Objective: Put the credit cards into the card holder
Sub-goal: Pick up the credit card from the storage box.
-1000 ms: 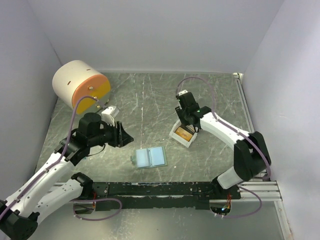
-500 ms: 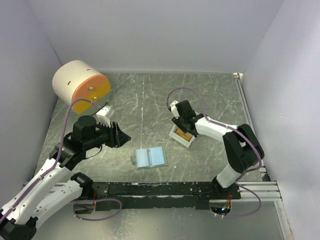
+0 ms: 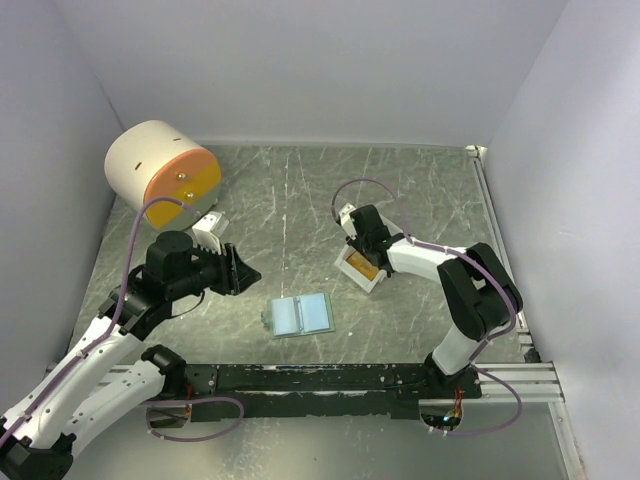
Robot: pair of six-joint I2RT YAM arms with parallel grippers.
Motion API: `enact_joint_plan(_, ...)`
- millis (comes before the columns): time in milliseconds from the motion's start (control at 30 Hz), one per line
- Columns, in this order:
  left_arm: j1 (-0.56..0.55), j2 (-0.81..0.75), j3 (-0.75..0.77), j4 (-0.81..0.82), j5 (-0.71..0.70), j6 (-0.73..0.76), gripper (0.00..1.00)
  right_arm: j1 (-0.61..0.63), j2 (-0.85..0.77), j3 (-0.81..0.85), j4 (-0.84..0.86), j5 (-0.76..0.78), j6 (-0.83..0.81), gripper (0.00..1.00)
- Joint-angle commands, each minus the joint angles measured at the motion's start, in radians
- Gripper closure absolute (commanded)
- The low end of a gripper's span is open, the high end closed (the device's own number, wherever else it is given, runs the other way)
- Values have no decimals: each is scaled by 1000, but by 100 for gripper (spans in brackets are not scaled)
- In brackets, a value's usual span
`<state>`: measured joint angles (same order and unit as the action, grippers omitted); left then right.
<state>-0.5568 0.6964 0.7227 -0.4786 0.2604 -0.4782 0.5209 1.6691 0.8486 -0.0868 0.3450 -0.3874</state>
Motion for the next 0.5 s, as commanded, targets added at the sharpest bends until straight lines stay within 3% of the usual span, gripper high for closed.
enact_joint_plan(0, 5, -10, 2, -10, -25, 12, 48, 1, 5, 12, -41, -48, 12, 74)
enact_joint_plan(133, 4, -9, 1, -7, -24, 12, 48, 2, -12, 20, -72, -38, 28, 84)
enact_joint_plan(467, 5, -4, 1, -3, -16, 13, 48, 7, -67, 50, -144, -21, 58, 81)
